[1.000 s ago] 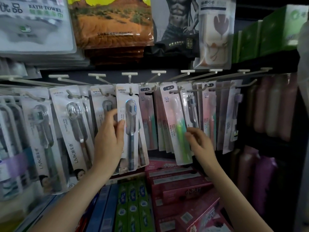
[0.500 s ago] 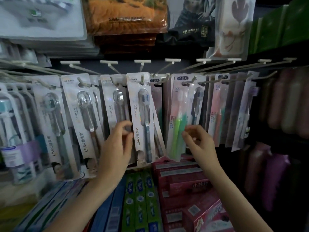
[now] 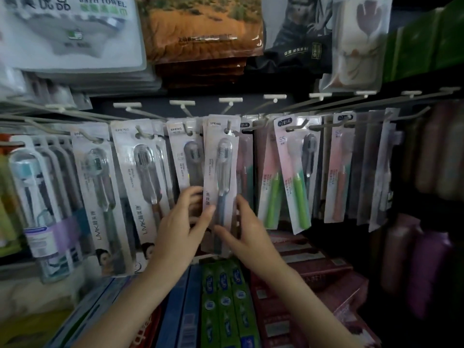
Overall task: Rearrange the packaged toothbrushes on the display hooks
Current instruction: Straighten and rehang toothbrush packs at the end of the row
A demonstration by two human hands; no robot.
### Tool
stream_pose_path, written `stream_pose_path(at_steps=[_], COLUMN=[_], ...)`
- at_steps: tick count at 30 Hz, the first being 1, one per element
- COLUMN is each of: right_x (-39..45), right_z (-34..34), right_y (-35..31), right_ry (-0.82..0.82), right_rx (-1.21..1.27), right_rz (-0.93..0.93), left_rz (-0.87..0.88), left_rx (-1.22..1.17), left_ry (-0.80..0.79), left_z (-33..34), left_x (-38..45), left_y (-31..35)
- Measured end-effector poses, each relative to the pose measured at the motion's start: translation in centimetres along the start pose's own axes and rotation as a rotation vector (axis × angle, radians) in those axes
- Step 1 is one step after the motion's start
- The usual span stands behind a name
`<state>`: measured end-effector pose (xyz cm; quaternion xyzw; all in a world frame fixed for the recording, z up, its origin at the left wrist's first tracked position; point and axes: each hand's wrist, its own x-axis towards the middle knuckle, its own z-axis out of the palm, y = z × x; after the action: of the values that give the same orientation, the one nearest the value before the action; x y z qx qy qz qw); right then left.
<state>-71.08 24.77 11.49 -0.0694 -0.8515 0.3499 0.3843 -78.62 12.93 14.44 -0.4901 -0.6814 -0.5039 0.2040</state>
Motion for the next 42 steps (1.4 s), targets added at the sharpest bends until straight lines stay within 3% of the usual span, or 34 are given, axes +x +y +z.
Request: stream_pose_path(at_steps=[13,17,21,30,37,42], right_x=[-1.2,-1.0,0.0,3.2,3.9,2.4], right_z=[2.5,1.4,-0.2,-0.3,0.1,-1.1], right_y=[-1.5,-1.5,-0.4,-0.8,-0.6,-0.5], right_ry=[-0.114,0.052,0.378,0.163,0.196,0.252], right_rx=[-0.084,0.203,0.167,0.069,0.028,-0.031], right_rz=[-0.113,0.009,0.101,0.201,0.298,0.232], left_rz=[-0.088,-0.029,-0.034,-0.018,0.003,0.019], left_rx=[-0.002,0.104,0.144,0.172,0.196,0.197], left_ry=[-0.069,-0.043,-0.063,-0.062,-0.074,-0.07], left_z=[-2.7,-3.0,-3.6,-3.8,-4.0,-4.0], left_x=[1.8,1.9,1.9,1.8,2.0,1.9], left_y=[-0.9,-0.5,-0.4,-0.4,-0.4,-0.5])
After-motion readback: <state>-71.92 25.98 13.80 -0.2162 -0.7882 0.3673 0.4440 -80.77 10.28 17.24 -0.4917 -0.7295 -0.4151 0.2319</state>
